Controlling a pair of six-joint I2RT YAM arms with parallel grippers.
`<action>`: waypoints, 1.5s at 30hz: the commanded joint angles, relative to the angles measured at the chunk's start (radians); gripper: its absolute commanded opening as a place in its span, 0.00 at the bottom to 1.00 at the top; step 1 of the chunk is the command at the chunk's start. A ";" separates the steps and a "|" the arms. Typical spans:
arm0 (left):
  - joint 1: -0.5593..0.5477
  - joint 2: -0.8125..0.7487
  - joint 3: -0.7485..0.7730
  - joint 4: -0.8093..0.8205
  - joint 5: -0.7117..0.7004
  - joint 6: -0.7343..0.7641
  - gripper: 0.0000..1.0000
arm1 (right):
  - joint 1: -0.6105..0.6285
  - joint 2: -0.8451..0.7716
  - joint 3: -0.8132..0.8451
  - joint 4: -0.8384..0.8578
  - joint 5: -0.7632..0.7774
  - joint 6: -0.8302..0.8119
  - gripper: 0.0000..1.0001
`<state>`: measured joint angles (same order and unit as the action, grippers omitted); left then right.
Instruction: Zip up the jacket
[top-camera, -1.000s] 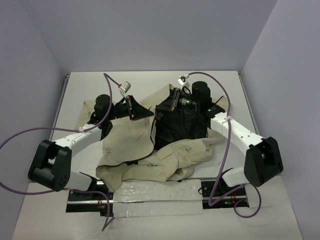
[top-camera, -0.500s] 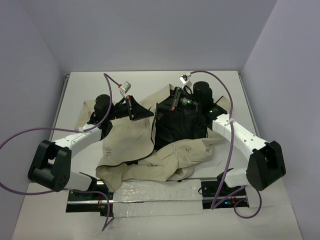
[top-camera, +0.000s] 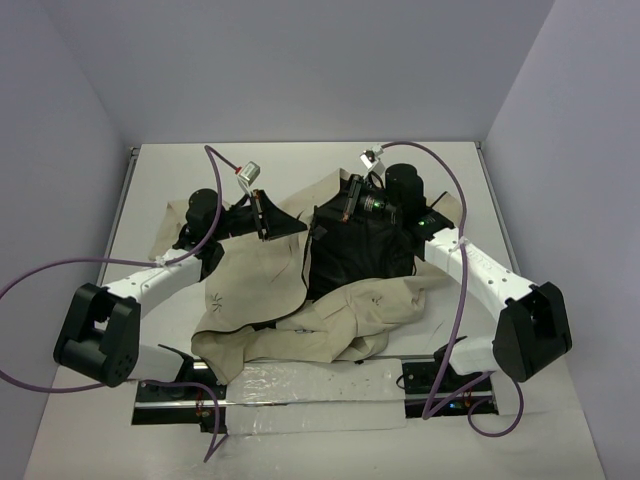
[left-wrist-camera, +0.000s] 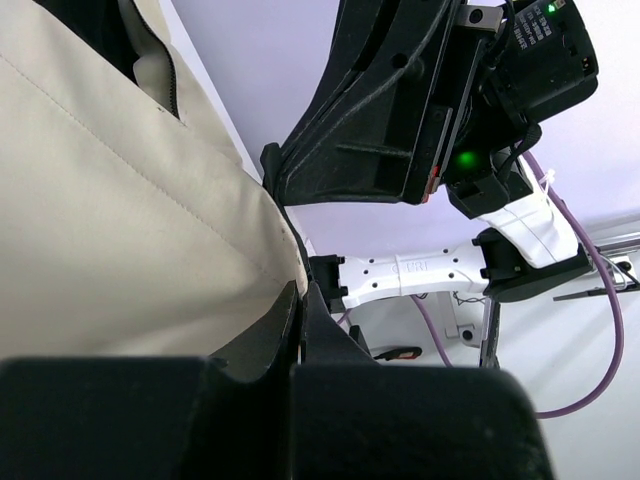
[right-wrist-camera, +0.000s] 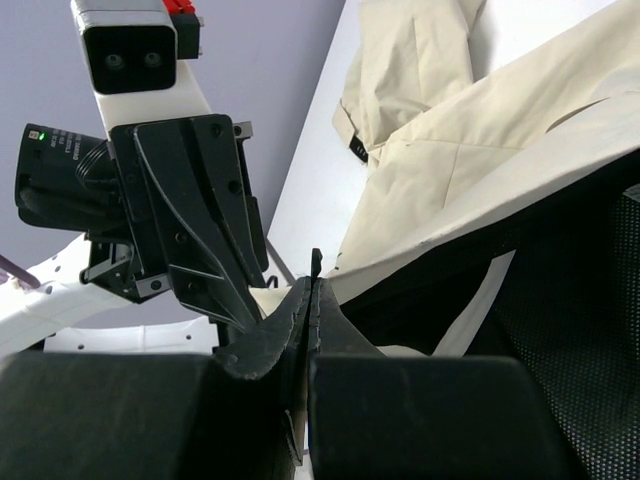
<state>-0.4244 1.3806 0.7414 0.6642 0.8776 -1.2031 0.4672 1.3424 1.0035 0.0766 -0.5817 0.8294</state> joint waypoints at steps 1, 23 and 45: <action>-0.007 -0.046 0.045 0.019 0.067 0.028 0.00 | -0.002 -0.048 0.043 0.006 0.099 -0.040 0.00; -0.034 -0.021 0.027 0.006 0.100 0.034 0.00 | 0.028 -0.002 0.127 -0.098 0.062 -0.156 0.00; -0.025 0.006 -0.066 0.270 0.022 -0.140 0.00 | 0.030 -0.105 0.031 -0.086 0.117 -0.154 0.00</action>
<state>-0.4436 1.3922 0.6472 0.8528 0.8520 -1.3464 0.4999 1.3073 1.0570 -0.0619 -0.5282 0.6853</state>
